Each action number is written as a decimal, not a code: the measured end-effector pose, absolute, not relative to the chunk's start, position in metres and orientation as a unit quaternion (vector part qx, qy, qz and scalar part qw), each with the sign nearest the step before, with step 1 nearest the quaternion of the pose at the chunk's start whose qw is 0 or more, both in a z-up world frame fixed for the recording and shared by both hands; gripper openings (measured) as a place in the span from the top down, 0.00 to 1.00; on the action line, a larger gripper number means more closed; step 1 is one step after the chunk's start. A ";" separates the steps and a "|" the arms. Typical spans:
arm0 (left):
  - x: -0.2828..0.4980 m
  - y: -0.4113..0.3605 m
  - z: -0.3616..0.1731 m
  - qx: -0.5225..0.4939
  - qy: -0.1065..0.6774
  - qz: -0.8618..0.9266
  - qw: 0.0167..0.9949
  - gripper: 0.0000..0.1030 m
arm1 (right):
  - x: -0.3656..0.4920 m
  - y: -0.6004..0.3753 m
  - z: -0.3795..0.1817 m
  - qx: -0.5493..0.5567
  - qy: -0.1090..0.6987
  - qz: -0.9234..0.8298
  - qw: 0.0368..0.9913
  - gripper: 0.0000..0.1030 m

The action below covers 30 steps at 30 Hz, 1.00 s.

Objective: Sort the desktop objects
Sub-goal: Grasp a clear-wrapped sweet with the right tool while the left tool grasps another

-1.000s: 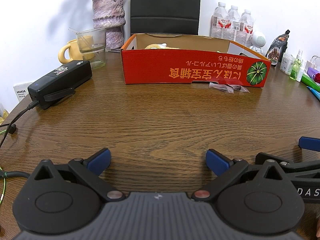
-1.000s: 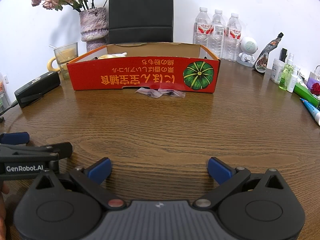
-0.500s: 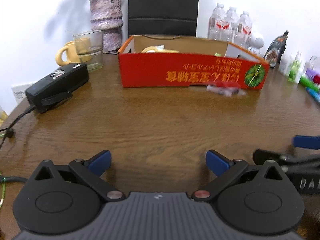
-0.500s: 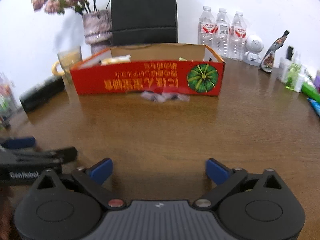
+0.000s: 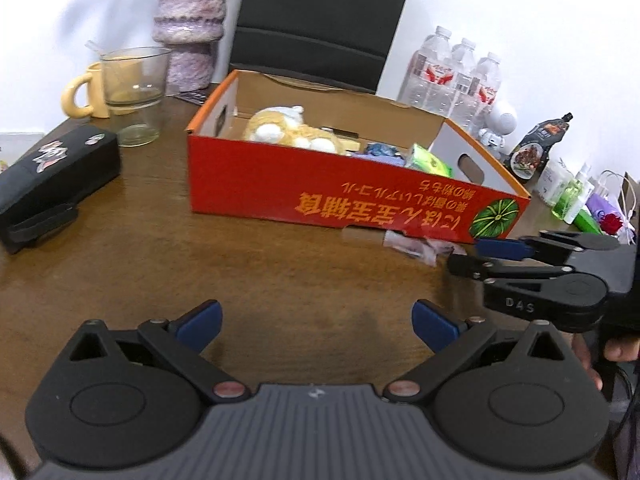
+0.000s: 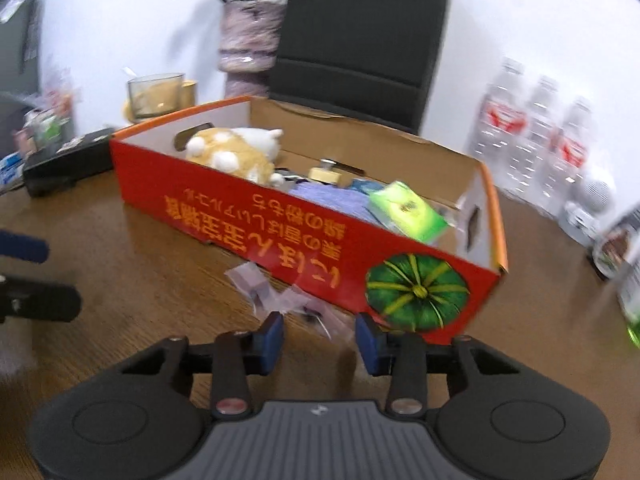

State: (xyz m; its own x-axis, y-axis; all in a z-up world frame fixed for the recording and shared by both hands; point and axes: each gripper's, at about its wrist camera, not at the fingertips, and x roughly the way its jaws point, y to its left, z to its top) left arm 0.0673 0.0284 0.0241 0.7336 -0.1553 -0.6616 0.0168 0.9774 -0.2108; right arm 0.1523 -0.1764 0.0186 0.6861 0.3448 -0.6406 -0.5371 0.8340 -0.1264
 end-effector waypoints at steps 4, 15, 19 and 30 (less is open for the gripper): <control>0.080 0.018 0.021 -0.092 0.369 -0.058 0.923 0.00 | 0.166 -0.176 0.014 -0.160 0.318 0.262 0.897 0.64; 0.096 -0.004 0.016 -0.081 0.370 -0.073 0.923 0.00 | 0.178 -0.185 0.010 -0.102 0.331 0.295 0.891 0.83; 0.105 -0.020 0.017 -0.036 0.368 -0.114 0.922 0.04 | 0.166 -0.200 0.015 -0.084 0.351 0.246 0.900 0.84; 0.146 -0.059 0.005 0.149 0.342 -0.261 0.890 0.25 | 0.134 -0.237 0.022 -0.011 0.338 0.207 0.918 0.84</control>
State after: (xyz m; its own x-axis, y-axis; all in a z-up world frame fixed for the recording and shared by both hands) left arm 0.1464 -0.0591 0.0053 0.6299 -0.3626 -0.6868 0.5670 0.8191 0.0875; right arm 0.1343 -0.2368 0.0223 0.6857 0.3734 -0.6248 -0.3880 0.9138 0.1203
